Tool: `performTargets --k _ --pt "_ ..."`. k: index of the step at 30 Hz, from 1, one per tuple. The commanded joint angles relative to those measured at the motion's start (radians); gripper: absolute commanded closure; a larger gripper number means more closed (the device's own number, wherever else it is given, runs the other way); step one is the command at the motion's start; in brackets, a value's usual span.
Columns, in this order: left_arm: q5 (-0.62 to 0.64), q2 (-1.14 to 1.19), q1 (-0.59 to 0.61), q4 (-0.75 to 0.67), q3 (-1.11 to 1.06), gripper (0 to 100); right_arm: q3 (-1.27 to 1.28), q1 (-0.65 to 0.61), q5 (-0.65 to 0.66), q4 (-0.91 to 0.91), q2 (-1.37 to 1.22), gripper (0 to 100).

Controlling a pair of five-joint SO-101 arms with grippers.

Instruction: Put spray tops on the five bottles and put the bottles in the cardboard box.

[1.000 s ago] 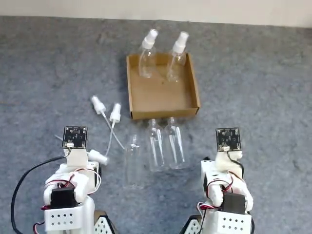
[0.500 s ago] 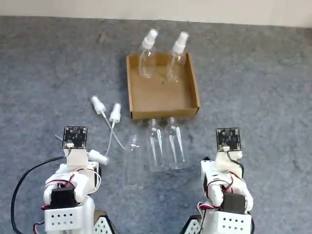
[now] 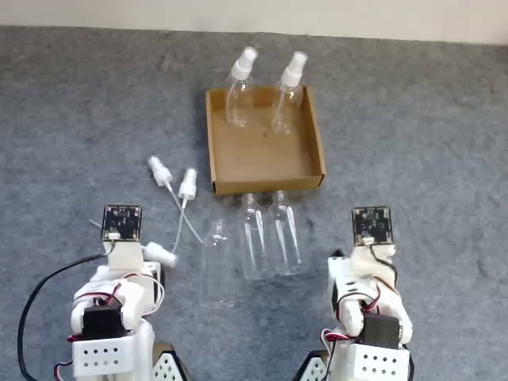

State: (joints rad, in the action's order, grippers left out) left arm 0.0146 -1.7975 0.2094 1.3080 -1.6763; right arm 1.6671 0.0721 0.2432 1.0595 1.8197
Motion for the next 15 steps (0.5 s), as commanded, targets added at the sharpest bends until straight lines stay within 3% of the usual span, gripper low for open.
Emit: performTargets --k 1,5,8,15 --pt "-0.009 -0.007 0.079 -0.118 -0.019 88 0.173 0.008 0.144 -0.104 0.013 94.0" --pt "-0.029 -0.007 0.239 -0.235 0.007 88 0.150 0.008 0.245 -0.160 0.013 94.0" --pt "-0.157 -0.007 0.348 -0.288 0.050 88 0.062 0.028 0.244 -0.139 0.005 93.9" --pt "-0.241 0.005 0.355 -0.302 0.194 88 -0.202 0.039 0.244 -0.033 -0.001 93.8"
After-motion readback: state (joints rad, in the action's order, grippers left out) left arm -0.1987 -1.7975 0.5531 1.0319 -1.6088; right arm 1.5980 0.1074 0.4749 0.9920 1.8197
